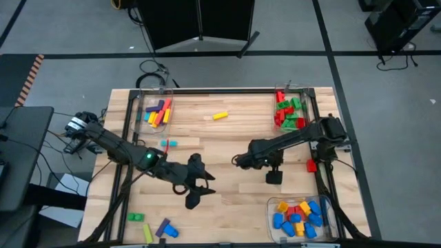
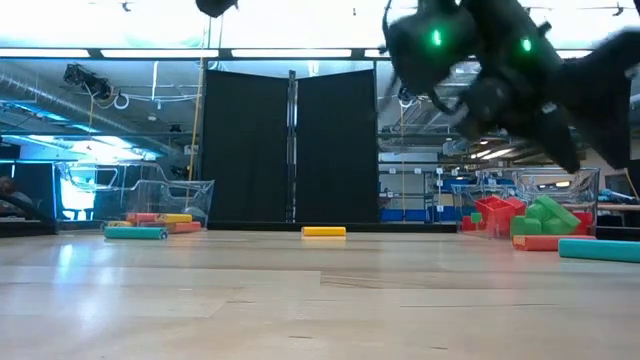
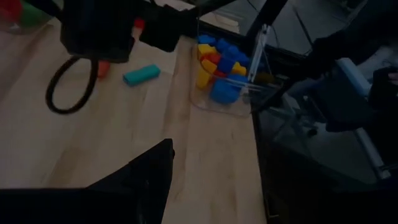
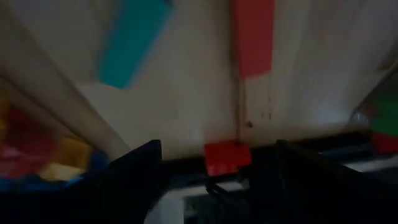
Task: Sort blocks by size
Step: Put the red 1 stud game piece into the bottom transparent bin
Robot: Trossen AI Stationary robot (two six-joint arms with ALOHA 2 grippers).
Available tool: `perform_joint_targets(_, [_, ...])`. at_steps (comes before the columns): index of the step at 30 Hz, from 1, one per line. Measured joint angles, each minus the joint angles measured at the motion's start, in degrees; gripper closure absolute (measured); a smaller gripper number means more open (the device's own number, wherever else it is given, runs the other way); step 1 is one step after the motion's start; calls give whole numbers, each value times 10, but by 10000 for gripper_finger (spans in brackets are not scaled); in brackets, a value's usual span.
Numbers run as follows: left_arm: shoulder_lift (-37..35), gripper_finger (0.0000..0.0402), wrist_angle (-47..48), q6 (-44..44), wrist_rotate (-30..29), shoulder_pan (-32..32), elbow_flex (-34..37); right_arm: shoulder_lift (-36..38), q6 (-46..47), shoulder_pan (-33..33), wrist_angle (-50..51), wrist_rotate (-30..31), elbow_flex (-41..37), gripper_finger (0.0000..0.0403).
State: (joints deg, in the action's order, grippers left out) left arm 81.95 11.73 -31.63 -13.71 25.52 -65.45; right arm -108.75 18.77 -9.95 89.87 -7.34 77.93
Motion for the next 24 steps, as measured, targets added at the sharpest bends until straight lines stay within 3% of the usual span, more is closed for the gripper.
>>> perform_joint_targets(11, [-12,158,4,-1,-84,22,1,78,-9,50,-21,-20,-207,79])
perform_joint_targets(15, [-12,158,4,0,-127,22,1,99,-8,64,-65,-60,-270,72])
perform_joint_targets(24, [-12,158,-5,-4,-167,21,1,95,-30,80,-132,-25,-332,54])
